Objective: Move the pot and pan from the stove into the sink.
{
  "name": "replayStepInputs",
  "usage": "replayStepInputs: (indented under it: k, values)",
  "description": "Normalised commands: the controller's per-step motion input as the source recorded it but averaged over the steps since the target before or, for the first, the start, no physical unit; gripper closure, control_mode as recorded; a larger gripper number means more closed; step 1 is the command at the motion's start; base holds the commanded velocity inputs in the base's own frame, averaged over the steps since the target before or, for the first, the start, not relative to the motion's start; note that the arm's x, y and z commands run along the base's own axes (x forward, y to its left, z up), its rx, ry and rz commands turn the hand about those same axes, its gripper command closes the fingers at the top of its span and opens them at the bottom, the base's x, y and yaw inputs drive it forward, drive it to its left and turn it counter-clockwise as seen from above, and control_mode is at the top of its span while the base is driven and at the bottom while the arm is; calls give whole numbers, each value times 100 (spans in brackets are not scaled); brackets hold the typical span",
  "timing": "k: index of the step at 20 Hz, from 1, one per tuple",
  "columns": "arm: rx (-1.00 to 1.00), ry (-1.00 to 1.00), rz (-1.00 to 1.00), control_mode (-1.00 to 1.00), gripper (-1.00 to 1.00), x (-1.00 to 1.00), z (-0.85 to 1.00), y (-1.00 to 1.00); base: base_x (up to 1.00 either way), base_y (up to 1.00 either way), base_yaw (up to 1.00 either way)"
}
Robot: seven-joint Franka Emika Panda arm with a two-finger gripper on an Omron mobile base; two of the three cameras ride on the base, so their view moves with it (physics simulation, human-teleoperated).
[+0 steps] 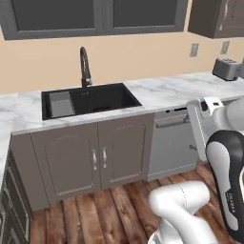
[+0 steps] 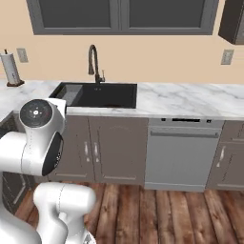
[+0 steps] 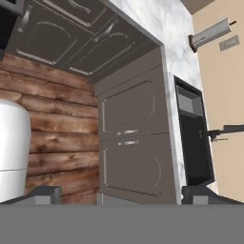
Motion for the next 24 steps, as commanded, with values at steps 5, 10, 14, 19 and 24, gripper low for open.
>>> replayStepInputs:
  k: [5,10,14,19,24]
  values:
    - [0,0,0,100,-100,0,0,0,-17,-7,30]
    - [0,0,0,100,-100,0,0,0,-19,-5,44]
    - [0,0,0,100,-100,0,0,0,-18,-4,45]
    - [0,0,0,100,-100,0,0,0,-16,-2,47]
    - [0,0,0,100,-100,0,0,0,-13,0,49]
